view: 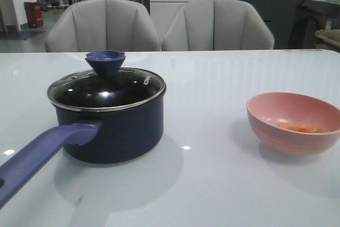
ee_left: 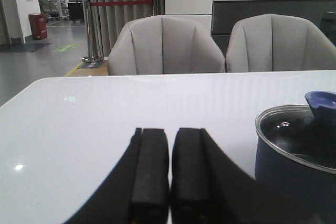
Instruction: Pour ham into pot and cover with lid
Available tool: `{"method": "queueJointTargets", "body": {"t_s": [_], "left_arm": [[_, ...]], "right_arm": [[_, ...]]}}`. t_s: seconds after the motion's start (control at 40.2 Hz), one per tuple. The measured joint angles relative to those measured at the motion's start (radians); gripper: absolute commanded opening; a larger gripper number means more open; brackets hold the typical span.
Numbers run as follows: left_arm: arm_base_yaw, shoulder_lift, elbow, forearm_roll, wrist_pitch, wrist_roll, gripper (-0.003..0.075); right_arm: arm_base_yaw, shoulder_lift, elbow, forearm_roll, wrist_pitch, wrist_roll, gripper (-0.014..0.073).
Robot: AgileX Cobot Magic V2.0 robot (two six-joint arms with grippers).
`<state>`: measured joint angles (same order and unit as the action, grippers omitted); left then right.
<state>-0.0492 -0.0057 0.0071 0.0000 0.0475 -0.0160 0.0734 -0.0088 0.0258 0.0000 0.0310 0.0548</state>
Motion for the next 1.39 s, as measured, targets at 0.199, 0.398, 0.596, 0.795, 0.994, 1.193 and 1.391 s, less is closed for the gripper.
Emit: {"method": "queueJointTargets", "body": {"t_s": [0.199,0.398,0.596,0.795,0.994,1.193,1.391], "left_arm": [[0.0,0.0,0.0,0.0,0.0,0.0,0.0114],[0.0,0.0,0.0,0.0,0.0,0.0,0.0114],[0.0,0.0,0.0,0.0,0.0,0.0,0.0114],[0.0,0.0,0.0,0.0,0.0,0.0,0.0113],[0.0,0.0,0.0,0.0,-0.042,0.0,0.0114],[0.0,0.0,0.0,-0.01,-0.275,0.0,0.0114],[0.0,0.002,-0.052,-0.016,-0.275,0.0,0.0114]], "right_arm": [[0.0,0.0,0.0,0.0,0.0,0.0,0.0151],[0.0,0.0,0.0,0.0,0.0,0.0,0.0151],[0.0,0.0,0.0,0.0,0.0,0.0,0.0151],[0.0,0.0,0.0,0.0,0.0,0.0,0.0151],[0.0,0.0,0.0,0.0,0.0,0.0,0.0151],[0.0,0.0,0.0,0.0,0.0,0.0,0.0151],[0.0,0.0,0.0,0.0,0.0,0.0,0.0151]]}}
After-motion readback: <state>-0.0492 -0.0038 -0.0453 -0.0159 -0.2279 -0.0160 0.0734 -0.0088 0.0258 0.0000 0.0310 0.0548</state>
